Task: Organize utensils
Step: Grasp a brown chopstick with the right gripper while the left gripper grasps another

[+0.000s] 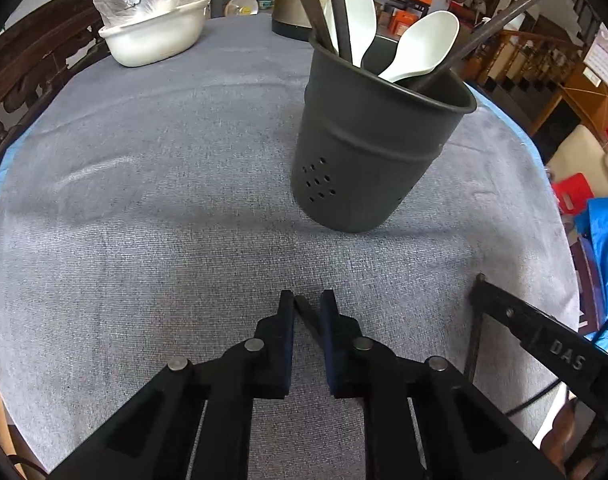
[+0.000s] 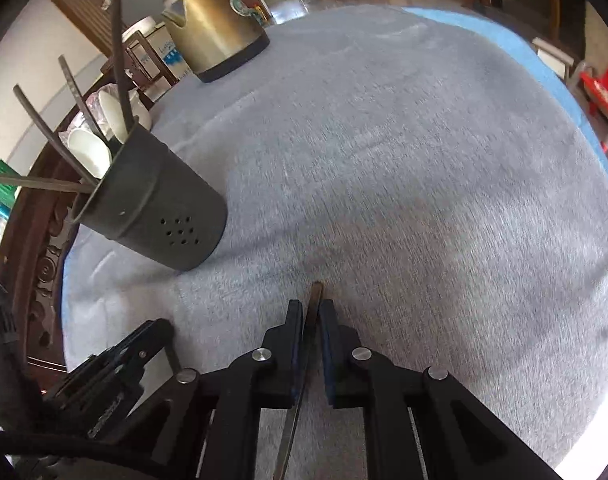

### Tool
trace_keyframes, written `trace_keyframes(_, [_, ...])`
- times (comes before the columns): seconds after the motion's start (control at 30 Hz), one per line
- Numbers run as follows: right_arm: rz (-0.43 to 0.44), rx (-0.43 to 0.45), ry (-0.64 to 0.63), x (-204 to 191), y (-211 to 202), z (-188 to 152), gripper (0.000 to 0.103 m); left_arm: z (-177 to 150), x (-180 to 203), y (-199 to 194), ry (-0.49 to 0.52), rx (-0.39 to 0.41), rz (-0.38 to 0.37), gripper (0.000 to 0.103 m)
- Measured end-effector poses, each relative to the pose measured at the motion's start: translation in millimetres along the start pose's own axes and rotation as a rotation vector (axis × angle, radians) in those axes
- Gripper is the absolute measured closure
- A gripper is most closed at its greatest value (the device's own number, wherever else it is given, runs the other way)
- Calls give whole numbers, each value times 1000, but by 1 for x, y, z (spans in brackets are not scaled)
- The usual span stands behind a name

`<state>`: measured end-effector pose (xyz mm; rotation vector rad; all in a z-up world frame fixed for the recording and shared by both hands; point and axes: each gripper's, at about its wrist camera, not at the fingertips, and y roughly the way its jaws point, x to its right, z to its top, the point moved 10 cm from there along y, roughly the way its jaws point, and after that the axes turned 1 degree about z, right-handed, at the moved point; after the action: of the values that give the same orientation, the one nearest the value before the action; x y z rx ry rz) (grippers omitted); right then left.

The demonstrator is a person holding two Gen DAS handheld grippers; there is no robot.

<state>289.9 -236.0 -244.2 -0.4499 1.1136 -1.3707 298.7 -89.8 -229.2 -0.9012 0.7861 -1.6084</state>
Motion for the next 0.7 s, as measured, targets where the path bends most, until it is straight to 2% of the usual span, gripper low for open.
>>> trace_keyframes(0.17, [-10, 45, -49, -3, -1, -2, 93, -12, -23, -11, -89, -49, -74, 87])
trace_keyframes(0.33, [-30, 75, -76, -3, -3, -4, 92, -23, -29, -19, -150, -70, -108, 65])
trace_keyframes(0.47, [-31, 89, -87, -4, -6, -7, 92, -30, -25, -20, -159, -59, -94, 61])
trace_keyframes(0.57, [-27, 90, -93, -5, -6, -6, 92, -33, -18, -21, -133, -41, -73, 61])
trace_keyframes(0.6, [-27, 91, -97, -5, -6, -7, 92, -33, -17, -22, -122, -29, -64, 65])
trace_keyframes(0.67, [-28, 89, -101, -4, -7, -7, 92, -32, -10, -18, -92, -10, -43, 78])
trace_keyframes(0.7, [-28, 87, -100, -4, -6, -6, 92, -32, -8, -18, -82, -7, -42, 90])
